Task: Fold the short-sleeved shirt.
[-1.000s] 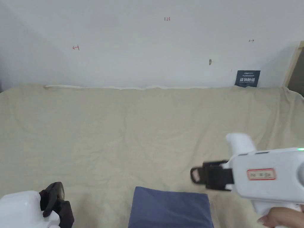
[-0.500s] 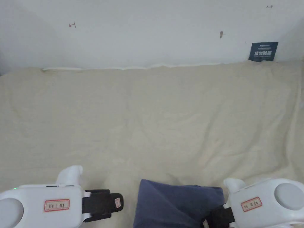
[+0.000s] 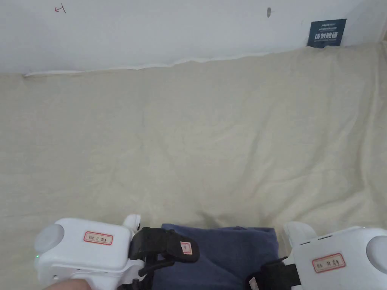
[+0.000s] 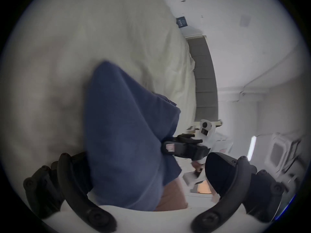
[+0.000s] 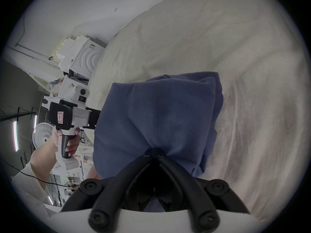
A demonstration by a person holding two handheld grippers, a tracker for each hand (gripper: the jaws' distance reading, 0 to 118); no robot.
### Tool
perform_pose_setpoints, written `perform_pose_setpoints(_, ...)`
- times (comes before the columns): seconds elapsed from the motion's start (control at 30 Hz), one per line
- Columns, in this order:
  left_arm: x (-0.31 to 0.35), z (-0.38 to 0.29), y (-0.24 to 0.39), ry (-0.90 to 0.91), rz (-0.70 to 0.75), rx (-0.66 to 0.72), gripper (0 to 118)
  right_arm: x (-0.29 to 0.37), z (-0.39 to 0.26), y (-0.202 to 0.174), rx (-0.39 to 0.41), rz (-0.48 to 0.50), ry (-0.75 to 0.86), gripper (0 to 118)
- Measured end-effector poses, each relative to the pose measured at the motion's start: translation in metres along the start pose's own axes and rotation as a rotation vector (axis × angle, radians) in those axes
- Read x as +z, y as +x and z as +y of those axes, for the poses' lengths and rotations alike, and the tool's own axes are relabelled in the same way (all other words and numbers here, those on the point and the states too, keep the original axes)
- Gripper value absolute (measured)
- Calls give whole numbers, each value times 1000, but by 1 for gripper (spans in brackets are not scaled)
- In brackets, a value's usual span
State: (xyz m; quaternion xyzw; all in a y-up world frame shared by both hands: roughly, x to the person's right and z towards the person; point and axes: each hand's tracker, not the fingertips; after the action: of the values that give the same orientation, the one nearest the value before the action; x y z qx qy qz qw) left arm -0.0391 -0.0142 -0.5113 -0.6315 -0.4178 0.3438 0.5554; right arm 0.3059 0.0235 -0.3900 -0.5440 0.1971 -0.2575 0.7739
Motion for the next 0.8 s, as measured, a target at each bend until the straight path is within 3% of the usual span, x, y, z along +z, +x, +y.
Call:
perform_pose_setpoints(0.17, -7, -2, 15, -10, 113, -56, 118, 1, -1, 3, -2, 21, 3, 0)
perform_pose_setpoints(0.23, -3, -5, 22, 9, 188, -70, 108, 1, -2, 4, -11, 31, 8, 0)
perform_pose_setpoints(0.27, -1, -6, 25, 18, 239, -80, 84, 1, -2, 5, -16, 35, 12, 0)
perform_pose_setpoints(0.3, 1, -8, 30, 28, 326, -117, 50, 1, -3, 6, -21, 41, 16, 0)
perform_pose_setpoints(0.33, 3, -10, 33, 49, 435, -180, 29, 2, -4, 6, -24, 44, 21, 0)
perform_pose_setpoints(0.4, 1, -13, 34, 25, 403, -173, 29, 2, -5, 6, -57, 112, 40, 0)
perform_pose_setpoints(0.47, 0, -14, 39, 35, 403, -152, 29, 2, -7, 3, -49, 72, 38, 0)
perform_pose_setpoints(0.6, 4, -23, 50, 65, 440, -201, 29, 11, -14, -7, -14, 79, 113, 0)
perform_pose_setpoints(0.7, 29, -38, 59, 129, 432, -224, 29, 26, -17, -17, -42, 148, 171, 0)
perform_pose_setpoints(0.8, 77, -53, 66, 171, 514, -258, 29, 36, -20, -31, -36, 179, 196, 0)
